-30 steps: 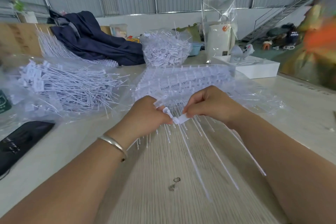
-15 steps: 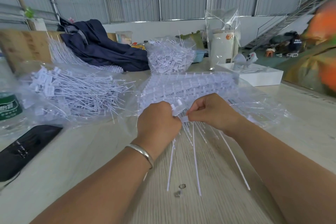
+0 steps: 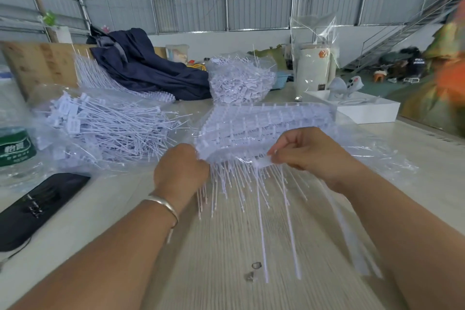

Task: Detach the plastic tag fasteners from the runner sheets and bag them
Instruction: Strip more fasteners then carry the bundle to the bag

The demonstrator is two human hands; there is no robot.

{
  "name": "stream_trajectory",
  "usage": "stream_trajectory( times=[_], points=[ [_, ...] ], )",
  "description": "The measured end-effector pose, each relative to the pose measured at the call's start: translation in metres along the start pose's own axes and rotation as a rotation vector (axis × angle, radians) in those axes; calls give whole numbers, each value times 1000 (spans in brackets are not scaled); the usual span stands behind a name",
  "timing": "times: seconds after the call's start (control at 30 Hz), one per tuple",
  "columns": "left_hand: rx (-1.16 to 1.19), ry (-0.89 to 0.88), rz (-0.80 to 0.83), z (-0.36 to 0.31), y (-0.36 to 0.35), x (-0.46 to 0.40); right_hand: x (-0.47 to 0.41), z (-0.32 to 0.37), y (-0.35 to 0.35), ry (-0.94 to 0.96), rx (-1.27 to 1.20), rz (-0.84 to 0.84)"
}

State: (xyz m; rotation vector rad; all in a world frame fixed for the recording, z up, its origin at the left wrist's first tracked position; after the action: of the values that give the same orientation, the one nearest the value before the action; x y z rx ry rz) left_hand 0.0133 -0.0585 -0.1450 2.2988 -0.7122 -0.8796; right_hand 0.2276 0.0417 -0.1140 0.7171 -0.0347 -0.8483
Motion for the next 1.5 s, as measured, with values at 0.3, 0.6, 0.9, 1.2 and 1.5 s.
stream_trajectory(
  times=[0.3,0.6,0.9,1.2,1.5],
  points=[
    [521,-40,85,-31,-15,17,-7,-12,-13,4,17,-146],
    [727,121,322,-43,-14,32,-6,-13,-21,107,80,-50],
    [922,45,227,-41,-10,32,-4,-12,-13,179,106,-31],
    [1432,235,476,-48,2,27,-3,-9,-2,154,-117,-12],
    [1699,350,1022,-57,-12,40,0,-2,-17,160,-324,169]
  ],
)
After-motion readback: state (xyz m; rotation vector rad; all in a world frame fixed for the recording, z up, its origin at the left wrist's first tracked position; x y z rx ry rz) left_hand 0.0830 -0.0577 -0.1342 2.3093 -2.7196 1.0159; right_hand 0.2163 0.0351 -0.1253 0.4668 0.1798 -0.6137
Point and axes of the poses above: each hand's wrist, its own x-axis away from the middle knuckle, its own y-axis out of the back of the hand, z = x × y, the point moved 1 cm from there along -x, towards the middle knuckle, and after that the axes turned 11 degrees about x, right-handed, at the moved point
